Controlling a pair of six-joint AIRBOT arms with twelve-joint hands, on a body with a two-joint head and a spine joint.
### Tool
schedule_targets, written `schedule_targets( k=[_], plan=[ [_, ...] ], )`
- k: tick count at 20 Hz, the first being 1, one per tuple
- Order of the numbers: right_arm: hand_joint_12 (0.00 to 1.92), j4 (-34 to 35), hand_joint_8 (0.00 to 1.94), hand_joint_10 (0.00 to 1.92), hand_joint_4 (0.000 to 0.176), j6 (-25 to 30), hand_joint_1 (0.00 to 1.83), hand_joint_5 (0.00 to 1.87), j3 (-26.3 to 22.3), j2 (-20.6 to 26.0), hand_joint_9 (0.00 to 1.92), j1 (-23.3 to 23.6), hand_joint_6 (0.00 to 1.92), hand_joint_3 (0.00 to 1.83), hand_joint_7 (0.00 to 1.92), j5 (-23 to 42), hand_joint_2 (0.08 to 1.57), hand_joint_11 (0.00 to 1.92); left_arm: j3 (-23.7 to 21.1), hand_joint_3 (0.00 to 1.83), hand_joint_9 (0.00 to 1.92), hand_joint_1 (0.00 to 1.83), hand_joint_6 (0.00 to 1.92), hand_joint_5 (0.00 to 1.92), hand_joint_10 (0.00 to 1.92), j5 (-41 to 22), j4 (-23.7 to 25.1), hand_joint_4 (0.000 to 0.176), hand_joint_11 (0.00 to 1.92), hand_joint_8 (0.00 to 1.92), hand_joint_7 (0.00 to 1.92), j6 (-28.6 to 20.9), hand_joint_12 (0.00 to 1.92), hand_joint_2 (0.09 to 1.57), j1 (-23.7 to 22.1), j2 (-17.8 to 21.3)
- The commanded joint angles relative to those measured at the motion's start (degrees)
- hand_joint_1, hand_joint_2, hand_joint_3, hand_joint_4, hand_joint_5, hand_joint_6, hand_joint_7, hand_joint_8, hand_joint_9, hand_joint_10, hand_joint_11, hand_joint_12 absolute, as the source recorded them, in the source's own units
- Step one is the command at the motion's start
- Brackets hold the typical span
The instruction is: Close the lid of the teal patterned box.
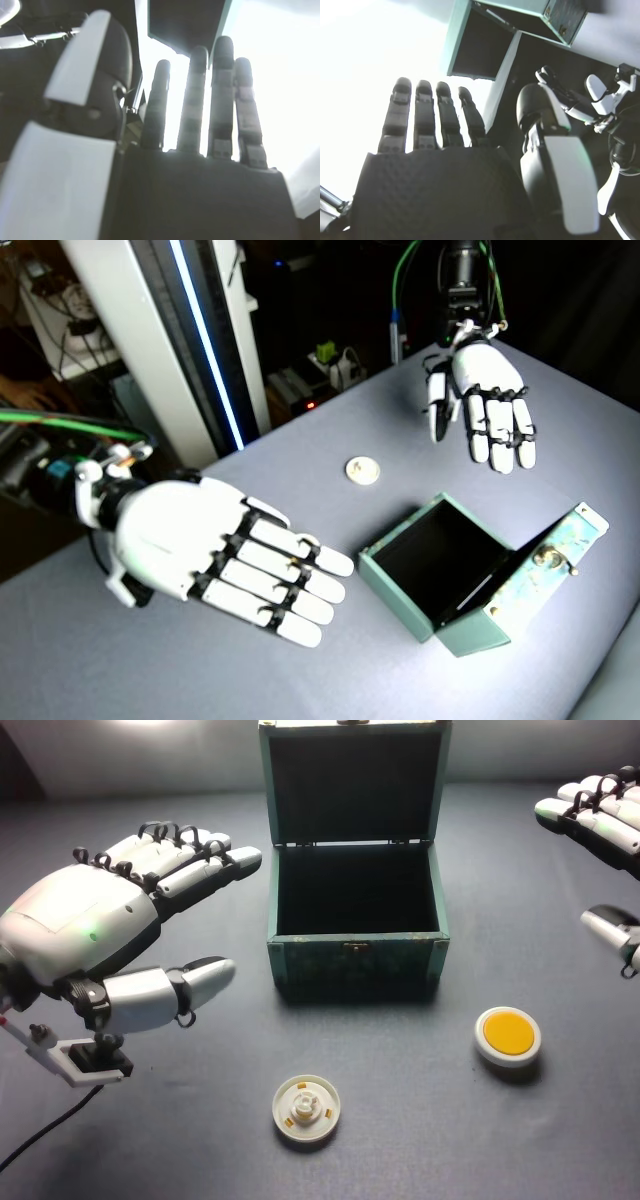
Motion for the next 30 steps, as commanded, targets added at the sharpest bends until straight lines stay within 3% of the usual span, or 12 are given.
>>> schedule_targets(
  k=[1,6,9,10,11,13,15,16,21,24,29,30],
  plan=[
    [1.15,-0.4,0.01,0.09,0.0,0.0,0.5,0.05,0.4,0.2,0.0,0.7,0.1,0.02,0.04,7.2,1.48,0.0,0.3,0.02,0.03,0.1,0.02,0.05,0.04,-6.6,-0.3,0.134,0.0,0.0,0.08,-0.3,0.7,1.36,-0.6,-0.2],
    [1.54,-0.4,0.02,0.56,0.0,0.0,0.56,0.07,2.1,-0.8,0.0,4.0,0.08,0.0,0.14,6.6,1.48,0.0,1.1,0.0,0.03,0.11,0.0,0.06,0.01,-5.3,0.6,0.137,0.0,0.0,0.07,-0.8,0.61,1.37,-2.0,-1.2],
    [1.75,-0.4,0.01,0.67,0.0,0.0,0.51,0.06,4.4,-2.1,0.0,8.0,0.11,0.0,0.12,4.3,1.48,0.0,2.5,0.0,0.03,0.19,0.0,0.08,0.0,-3.4,2.1,0.108,0.0,0.0,0.06,-2.0,0.44,1.37,-3.7,-2.7],
    [1.83,-0.4,0.02,0.85,0.0,0.0,0.5,0.04,5.3,-2.6,0.0,9.4,0.13,0.0,0.15,3.1,1.48,0.0,2.9,0.0,0.03,0.19,0.0,0.07,0.0,-2.5,2.6,0.054,0.0,0.0,0.06,-2.3,0.43,1.36,-4.4,-3.2],
    [1.83,-0.4,0.02,0.93,0.0,0.0,0.58,0.02,6.6,-3.5,0.0,11.2,0.15,0.0,0.15,1.7,1.49,0.0,3.4,0.0,0.04,0.2,0.0,0.08,0.01,-1.6,3.1,0.045,0.0,0.0,0.06,-2.4,0.45,1.36,-5.0,-3.7],
    [1.87,-0.6,0.02,0.63,0.0,0.0,0.44,0.01,8.6,-5.1,0.0,14.1,0.2,0.0,0.14,-0.3,1.48,0.0,4.0,0.0,0.03,0.2,0.0,0.1,0.0,-0.8,3.6,0.13,0.0,0.0,0.05,-2.8,0.48,1.35,-5.8,-4.4],
    [1.91,-0.7,0.06,0.79,0.0,0.0,0.32,0.0,11.1,-7.0,0.0,17.6,0.16,0.01,0.19,-3.1,1.5,0.0,4.7,0.0,0.03,0.22,0.01,0.12,0.0,-0.3,4.1,0.148,0.0,0.0,0.06,-3.0,0.59,1.35,-6.6,-5.3],
    [1.92,-0.7,0.09,1.0,0.0,0.0,0.29,0.0,13.0,-8.6,0.0,19.9,0.13,0.0,0.24,-5.2,1.49,0.0,5.2,0.0,0.04,0.22,0.0,0.12,0.0,-0.1,4.3,0.119,0.0,0.0,0.05,-3.3,0.65,1.35,-7.1,-5.8],
    [1.92,-0.7,0.02,0.12,0.0,0.0,0.18,0.01,18.6,-12.8,0.0,26.2,0.0,0.0,0.03,-11.2,1.4,0.0,6.6,0.0,0.07,0.19,0.0,0.12,0.01,1.4,5.9,0.048,0.0,0.0,0.09,-3.7,0.66,1.38,-9.2,-7.5],
    [1.92,-0.7,0.06,0.81,0.0,0.0,0.01,0.0,21.8,-15.7,0.0,28.4,0.0,0.0,0.19,-15.0,1.39,0.0,7.7,0.0,0.09,0.25,0.0,0.11,0.01,1.9,6.5,0.033,0.0,0.0,0.08,-4.3,0.79,1.4,-10.4,-8.4],
    [1.92,-0.7,0.03,0.6,0.0,0.0,0.0,0.02,28.7,-22.2,0.0,30.8,0.01,0.0,0.18,-23.2,1.26,0.0,8.7,0.0,0.11,0.31,0.0,0.12,0.01,3.2,7.4,0.005,0.0,0.0,0.1,-4.4,0.78,1.38,-11.8,-9.3],
    [1.92,-0.7,0.1,0.97,0.0,0.0,0.08,0.05,29.4,-22.9,0.02,30.8,0.01,0.0,0.33,-23.8,1.29,0.0,8.9,0.0,0.12,0.31,0.0,0.12,0.01,3.3,7.4,0.011,0.0,0.0,0.11,-4.5,0.81,1.37,-11.8,-9.4]
  ],
)
